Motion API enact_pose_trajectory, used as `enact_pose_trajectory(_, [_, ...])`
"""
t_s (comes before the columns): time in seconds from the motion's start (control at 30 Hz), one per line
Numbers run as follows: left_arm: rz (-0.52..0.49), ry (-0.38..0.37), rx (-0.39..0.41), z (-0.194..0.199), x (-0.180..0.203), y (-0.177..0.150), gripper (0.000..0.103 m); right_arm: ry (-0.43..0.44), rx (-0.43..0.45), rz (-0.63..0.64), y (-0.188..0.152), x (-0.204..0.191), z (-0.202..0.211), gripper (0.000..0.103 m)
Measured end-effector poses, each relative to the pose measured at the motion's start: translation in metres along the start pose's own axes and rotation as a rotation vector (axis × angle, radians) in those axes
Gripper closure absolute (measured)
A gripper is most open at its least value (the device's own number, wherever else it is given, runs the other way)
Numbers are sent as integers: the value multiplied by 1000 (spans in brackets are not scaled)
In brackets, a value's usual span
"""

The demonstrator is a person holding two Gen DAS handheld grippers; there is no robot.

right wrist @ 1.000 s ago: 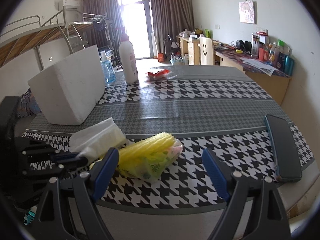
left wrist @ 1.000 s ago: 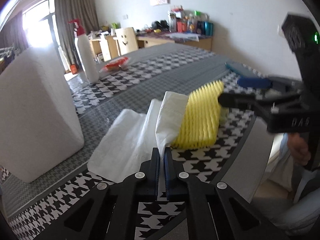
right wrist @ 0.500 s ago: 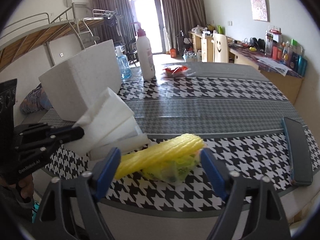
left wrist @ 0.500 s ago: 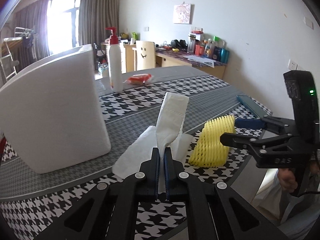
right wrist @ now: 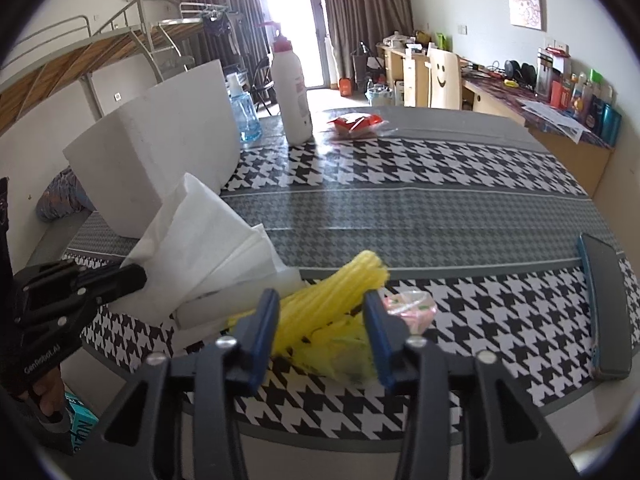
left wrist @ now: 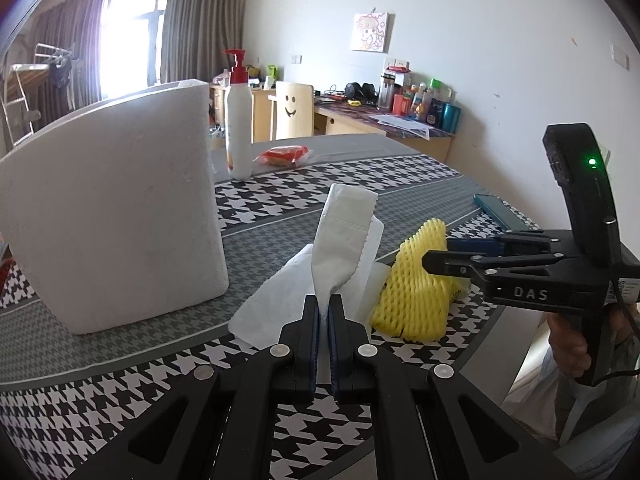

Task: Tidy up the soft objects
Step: 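Close the right gripper on the yellow foam net sponge, then lift the yellow sponge with the right gripper while the left gripper holds the tissue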

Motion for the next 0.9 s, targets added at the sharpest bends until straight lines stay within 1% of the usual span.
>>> enact_pose_trajectory(0.1, [2,-8,0,2,-2,-3,98,-3,-24,3,1,-3,-6,68])
enact_pose_trajectory(0.2, [7,-12,1,1,-4,-3,98,0,-34,3,-1,-6,-7,80])
enact_pose_trajectory(0.3, [8,-23,10,3,-4,2,98,-7,-26,1,-1,-5,-3,86])
enact_pose_trajectory(0.4, [6,-43,21,8,-3,7,98,-5,-3,-4,2,-4,5,86])
enact_pose_trajectory(0.5, [-8,-45,33,12,-1,13,98,-9,20,-5,6,-3,14,86])
enact_pose_trajectory(0.6, [-20,19,41,13,-8,19,98,-13,37,-3,8,-3,19,86])
enact_pose_trajectory(0.63, [-25,37,32,10,-11,20,98,-14,41,-4,8,-3,20,86])
enact_pose_trajectory(0.7, [-27,49,7,1,-16,19,98,-15,53,-3,8,-2,23,86])
enact_pose_trajectory(0.83, [-30,58,-46,-17,-19,13,98,-9,60,0,7,-3,27,86])
enact_pose_trajectory(0.9, [-25,59,-70,-24,-22,10,96,-10,61,3,6,-2,27,86])
Point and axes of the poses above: each gripper's, at about its wrist camera, not at the fingertips, and z roughly against the way its jaws point, x to its right, y to its top, the point moved 6 cm from there along -z, roughly the way its jaws point, and after that the axes turned 7 degrees about -y, right-handed, at the moved point
